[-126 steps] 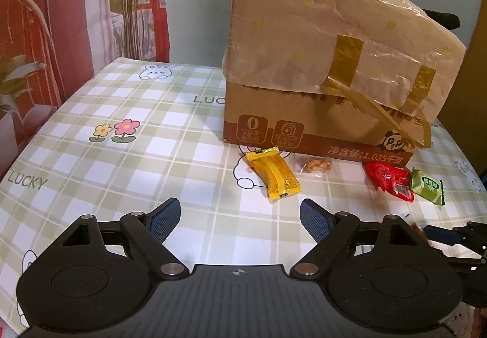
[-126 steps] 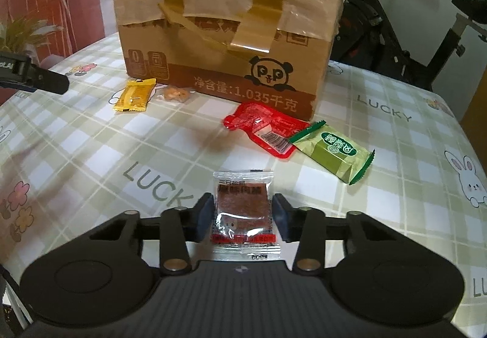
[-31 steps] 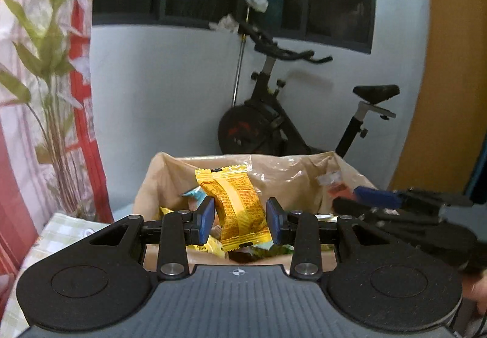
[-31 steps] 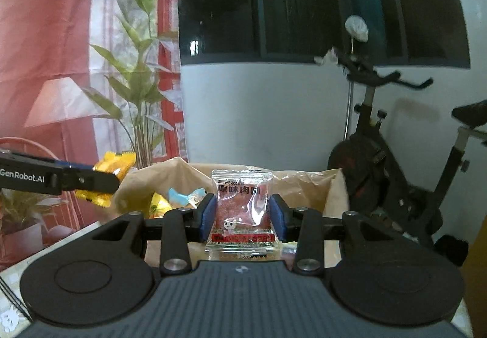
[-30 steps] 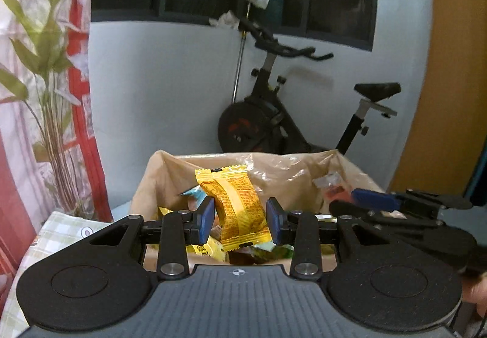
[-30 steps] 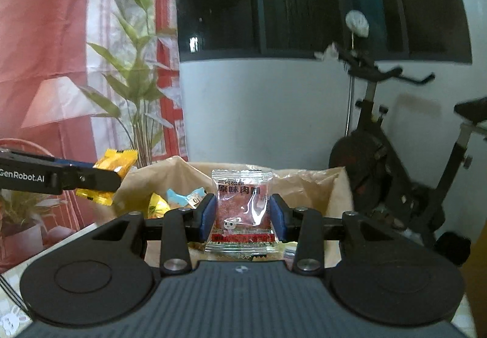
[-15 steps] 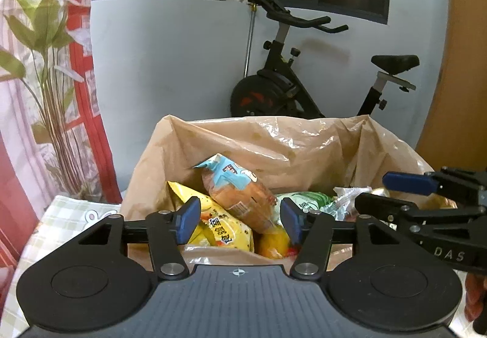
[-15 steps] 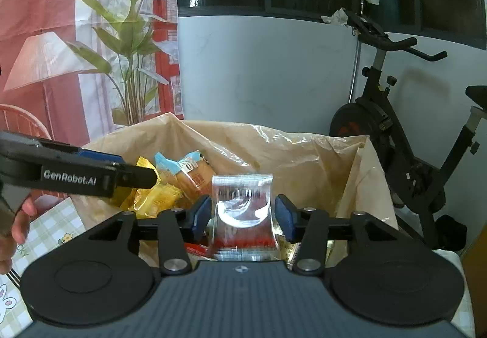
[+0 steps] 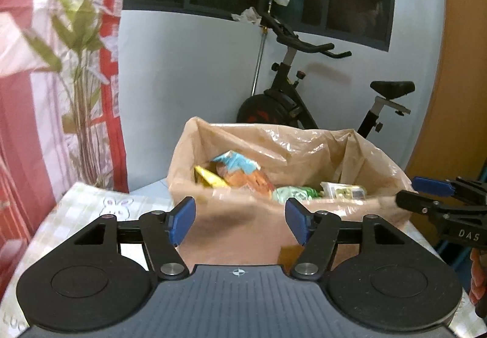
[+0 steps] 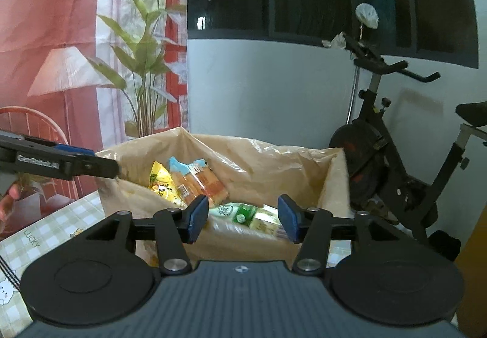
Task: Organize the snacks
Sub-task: 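Move both tools back down to the snacks on the table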
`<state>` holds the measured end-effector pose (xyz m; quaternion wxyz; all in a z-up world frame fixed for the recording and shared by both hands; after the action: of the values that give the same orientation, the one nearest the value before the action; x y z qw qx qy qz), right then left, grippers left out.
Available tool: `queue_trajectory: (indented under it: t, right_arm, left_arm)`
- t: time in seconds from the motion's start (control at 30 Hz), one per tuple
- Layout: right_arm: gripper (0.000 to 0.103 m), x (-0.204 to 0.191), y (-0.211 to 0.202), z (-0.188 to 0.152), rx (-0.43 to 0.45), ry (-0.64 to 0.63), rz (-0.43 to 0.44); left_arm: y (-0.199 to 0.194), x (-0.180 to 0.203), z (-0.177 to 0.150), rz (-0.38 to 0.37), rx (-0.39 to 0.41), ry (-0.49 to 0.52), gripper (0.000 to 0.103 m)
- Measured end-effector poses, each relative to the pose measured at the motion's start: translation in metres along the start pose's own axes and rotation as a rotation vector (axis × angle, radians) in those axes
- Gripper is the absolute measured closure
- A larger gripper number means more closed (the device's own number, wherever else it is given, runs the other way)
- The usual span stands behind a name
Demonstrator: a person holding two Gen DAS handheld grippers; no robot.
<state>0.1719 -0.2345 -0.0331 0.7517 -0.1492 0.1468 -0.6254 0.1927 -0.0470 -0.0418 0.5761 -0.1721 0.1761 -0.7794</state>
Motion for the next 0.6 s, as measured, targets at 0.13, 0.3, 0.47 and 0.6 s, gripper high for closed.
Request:
queue_trajectory:
  t: [0.13,0.3,0.47,0.6]
  right_arm:
    - [0.049,0.013,-0.022,-0.010,0.024,0.009,-0.018]
    - [0.049,0.032,-0.040,-0.029,0.027,0.041,-0.039]
    - [0.049,0.048,-0.044,-0.062,-0.015,0.039,-0.053]
    - [0.049,0.055,-0.039,-0.097,-0.088,-0.028,-0.048]
  left_arm:
    - [-0.009,0.000,-0.020,0.019,-0.013,-0.034,0.035]
    - [-0.009,0.007,-0.050,0.010,-0.063,-0.097,0.036]
    - [0.004,0.027,-0.073,-0.003,-0.102,-0.092,0.036]
    - [0.018,0.045,-0.086,-0.018,-0.126,-0.089,0.036]
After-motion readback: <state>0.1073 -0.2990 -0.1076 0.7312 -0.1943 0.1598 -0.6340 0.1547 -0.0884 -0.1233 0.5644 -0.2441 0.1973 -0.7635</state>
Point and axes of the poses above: each gripper's, at about its wrist camera, not at the fingertips, and y roughly the way its jaws point, x to its right, z to its top, the point moved 7 cm from there along y, roughly the way its jaws point, and after that the axes turned 3 degrees about y, right-handed, at the moved point
